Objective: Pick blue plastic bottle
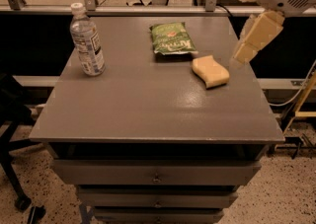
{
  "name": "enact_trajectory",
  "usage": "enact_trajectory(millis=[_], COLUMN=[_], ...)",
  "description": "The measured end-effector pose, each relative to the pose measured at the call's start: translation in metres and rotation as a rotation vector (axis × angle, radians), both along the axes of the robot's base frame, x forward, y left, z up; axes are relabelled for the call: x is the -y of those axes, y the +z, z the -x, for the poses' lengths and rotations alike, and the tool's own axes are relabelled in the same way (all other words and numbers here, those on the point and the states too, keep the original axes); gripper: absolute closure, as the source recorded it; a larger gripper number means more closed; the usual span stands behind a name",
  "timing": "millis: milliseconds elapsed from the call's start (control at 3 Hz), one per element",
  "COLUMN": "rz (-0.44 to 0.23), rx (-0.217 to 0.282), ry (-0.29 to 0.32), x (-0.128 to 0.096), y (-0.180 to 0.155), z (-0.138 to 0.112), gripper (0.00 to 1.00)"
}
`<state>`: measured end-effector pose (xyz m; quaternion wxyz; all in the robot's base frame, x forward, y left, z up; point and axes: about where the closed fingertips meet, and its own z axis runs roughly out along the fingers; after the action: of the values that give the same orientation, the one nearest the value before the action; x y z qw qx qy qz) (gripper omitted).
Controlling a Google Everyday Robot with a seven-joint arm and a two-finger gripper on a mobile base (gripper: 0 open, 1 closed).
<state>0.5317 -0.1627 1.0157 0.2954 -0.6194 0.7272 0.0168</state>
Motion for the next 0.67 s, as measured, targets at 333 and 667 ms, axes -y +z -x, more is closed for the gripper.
enact_trajectory(millis=[333, 667], rz=[0.0, -0.066], rx=[0.0, 0.027], ry=[0.0, 0.025], x=[0.0, -0.017], y=[0.0, -0.004], z=[0.0, -0.022], gripper=[0.0, 0.0])
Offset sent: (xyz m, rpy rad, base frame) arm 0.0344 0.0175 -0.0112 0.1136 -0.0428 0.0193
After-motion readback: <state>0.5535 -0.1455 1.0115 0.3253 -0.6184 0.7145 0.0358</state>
